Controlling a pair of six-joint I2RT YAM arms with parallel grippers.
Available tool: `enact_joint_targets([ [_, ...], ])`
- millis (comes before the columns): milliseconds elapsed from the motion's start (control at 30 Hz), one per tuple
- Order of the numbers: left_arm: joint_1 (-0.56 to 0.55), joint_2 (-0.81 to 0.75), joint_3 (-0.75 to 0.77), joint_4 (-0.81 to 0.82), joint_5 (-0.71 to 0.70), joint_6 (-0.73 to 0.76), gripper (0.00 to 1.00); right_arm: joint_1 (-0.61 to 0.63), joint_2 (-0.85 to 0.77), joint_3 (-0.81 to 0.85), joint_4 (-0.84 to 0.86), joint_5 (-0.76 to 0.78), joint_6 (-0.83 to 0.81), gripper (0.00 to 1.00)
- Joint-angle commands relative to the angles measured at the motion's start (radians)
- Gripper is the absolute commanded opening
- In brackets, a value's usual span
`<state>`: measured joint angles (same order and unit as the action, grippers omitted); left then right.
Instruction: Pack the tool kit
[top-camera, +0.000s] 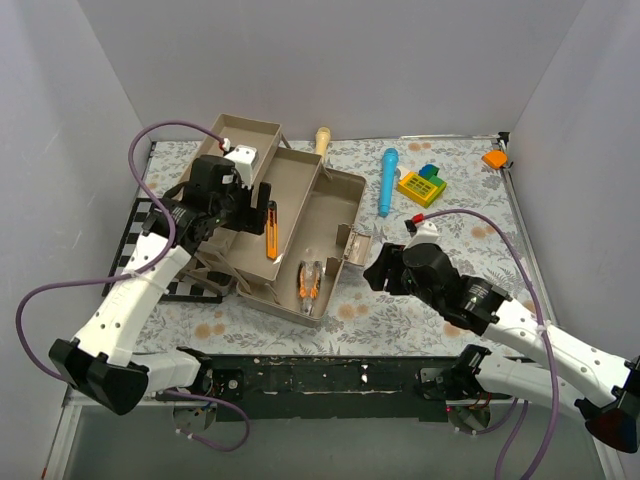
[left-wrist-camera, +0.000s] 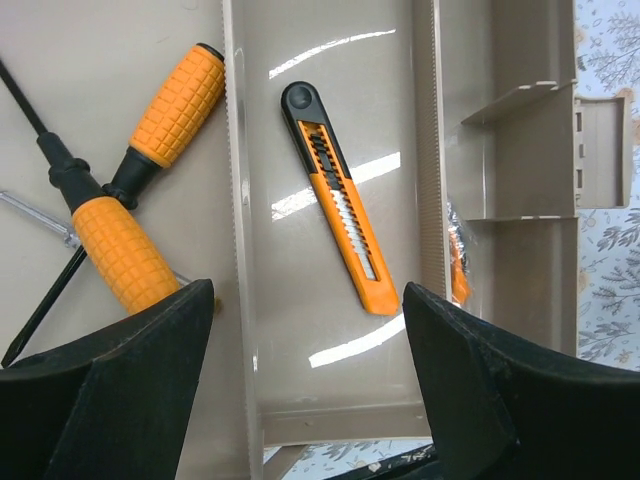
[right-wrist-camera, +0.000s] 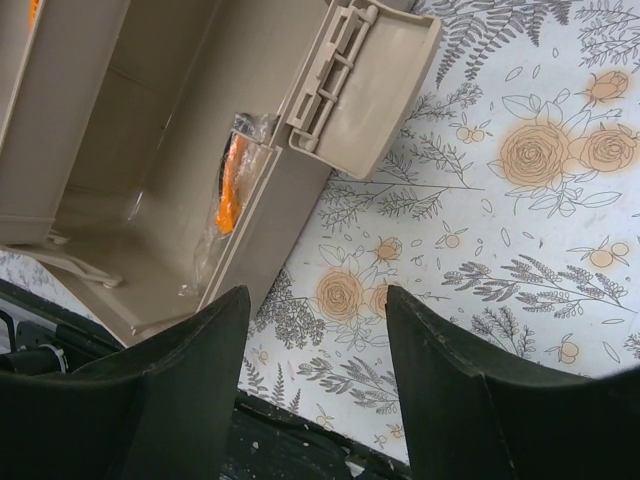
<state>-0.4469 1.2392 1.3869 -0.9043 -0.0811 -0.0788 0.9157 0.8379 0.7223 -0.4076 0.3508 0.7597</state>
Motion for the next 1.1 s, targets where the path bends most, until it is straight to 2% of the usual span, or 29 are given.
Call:
enact_joint_targets([
  [0, 0.001, -0.035, -0.003, 0.019, 0.012, 0.002, 0.72, -0.006, 0.021, 0.008, 0.056, -0.041, 0.013, 0.63],
  [167, 0.001, -0.041, -0.026, 0.015, 0.007, 0.007, 0.59, -0.006, 0.087, 0.012, 0.095, -0.124, 0.029, 0.56],
  [367, 0.001, -0.034, -0.048, 0.013, 0.015, 0.007, 0.5, -0.005, 0.179, 0.002, 0.197, -0.226, 0.084, 0.5],
  [567, -0.013, -0.044, -0.065, 0.031, 0.055, -0.016, 0.28, -0.005, 0.268, -0.001, 0.288, -0.274, 0.115, 0.49],
  [1067, -0.167, -0.034, -0.081, 0.119, 0.081, -0.121, 0.23, -0.005, 0.386, -0.011, 0.346, -0.276, 0.142, 0.44],
])
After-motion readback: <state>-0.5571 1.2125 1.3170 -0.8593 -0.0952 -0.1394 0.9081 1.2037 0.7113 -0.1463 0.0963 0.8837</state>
